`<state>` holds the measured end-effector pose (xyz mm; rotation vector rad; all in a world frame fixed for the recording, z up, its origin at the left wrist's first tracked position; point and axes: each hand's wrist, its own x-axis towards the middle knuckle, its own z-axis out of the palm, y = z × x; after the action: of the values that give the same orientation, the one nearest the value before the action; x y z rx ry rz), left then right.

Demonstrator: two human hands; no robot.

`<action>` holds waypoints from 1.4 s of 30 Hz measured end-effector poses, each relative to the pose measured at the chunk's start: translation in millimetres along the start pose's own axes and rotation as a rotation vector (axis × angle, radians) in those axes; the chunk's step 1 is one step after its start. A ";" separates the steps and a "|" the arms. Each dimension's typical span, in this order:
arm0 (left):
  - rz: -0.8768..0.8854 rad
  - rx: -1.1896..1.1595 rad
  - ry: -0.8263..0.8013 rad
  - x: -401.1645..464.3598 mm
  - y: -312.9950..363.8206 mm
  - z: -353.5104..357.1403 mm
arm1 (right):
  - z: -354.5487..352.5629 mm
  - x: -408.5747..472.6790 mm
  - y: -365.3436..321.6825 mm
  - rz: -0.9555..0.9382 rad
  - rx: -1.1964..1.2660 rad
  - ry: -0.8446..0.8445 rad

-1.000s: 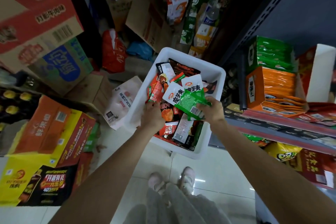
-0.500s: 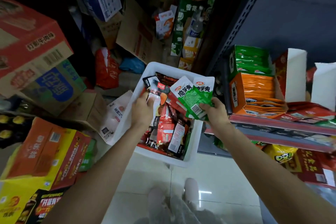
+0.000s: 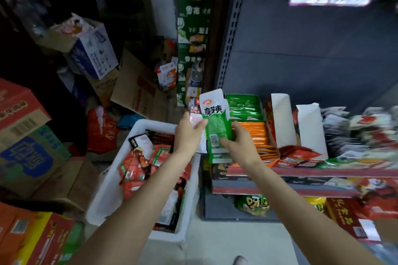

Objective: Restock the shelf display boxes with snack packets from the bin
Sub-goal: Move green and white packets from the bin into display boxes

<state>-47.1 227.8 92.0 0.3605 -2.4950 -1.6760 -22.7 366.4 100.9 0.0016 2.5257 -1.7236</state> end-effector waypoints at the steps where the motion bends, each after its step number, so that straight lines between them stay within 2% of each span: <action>1: 0.036 0.032 -0.008 -2.0 11.2 13.9 | -11.5 1.5 0.3 0.000 0.030 -0.019; 5: 0.134 0.243 0.021 -8.2 51.9 72.1 | -65.3 11.0 5.0 0.079 0.238 -0.040; 8: 0.285 0.304 -0.094 -15.9 82.5 119.1 | -109.8 23.3 14.0 0.042 0.176 -0.022; 10: 0.345 0.267 -0.198 -18.8 102.4 146.9 | -138.7 31.7 23.2 0.046 0.193 -0.021; 14: 0.245 -0.055 -0.336 -16.6 135.4 189.8 | -193.6 44.4 43.8 0.097 0.435 -0.080; 16: 0.226 -0.147 -0.405 -16.8 142.6 211.0 | -213.7 51.1 53.6 0.121 0.518 -0.059; 19: 0.212 -0.150 -0.482 -17.9 149.6 238.3 | -238.8 59.8 64.8 0.071 0.546 0.037; 26: 0.099 -0.305 -0.564 -18.2 151.7 284.7 | -284.1 70.0 83.9 0.109 0.659 0.153; 28: 0.089 -0.306 -0.536 -17.4 152.2 296.3 | -290.0 73.8 88.7 0.136 0.636 0.239; 31: 0.215 -0.112 -0.377 -12.4 157.1 305.6 | -306.4 78.7 94.7 0.162 0.528 0.315; 32: 0.239 -0.078 -0.333 -11.2 160.4 306.7 | -313.0 79.8 96.0 0.171 0.515 0.286; 34: 0.261 -0.017 -0.275 -7.6 164.2 309.9 | -323.6 79.5 94.6 0.226 0.639 0.185; 37: 0.202 -0.020 -0.257 -2.1 164.2 313.8 | -337.1 82.6 97.3 0.261 0.727 0.102; 39: 0.163 -0.072 -0.271 1.7 162.0 316.1 | -344.5 86.2 96.8 0.244 0.621 0.076; 42: 0.152 -0.094 -0.224 9.1 159.3 317.1 | -361.7 94.3 92.0 0.226 0.392 0.173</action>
<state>-148.5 567.1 117.5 -0.0289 -2.5058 -1.8538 -137.1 731.9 139.8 0.4592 2.1402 -2.1605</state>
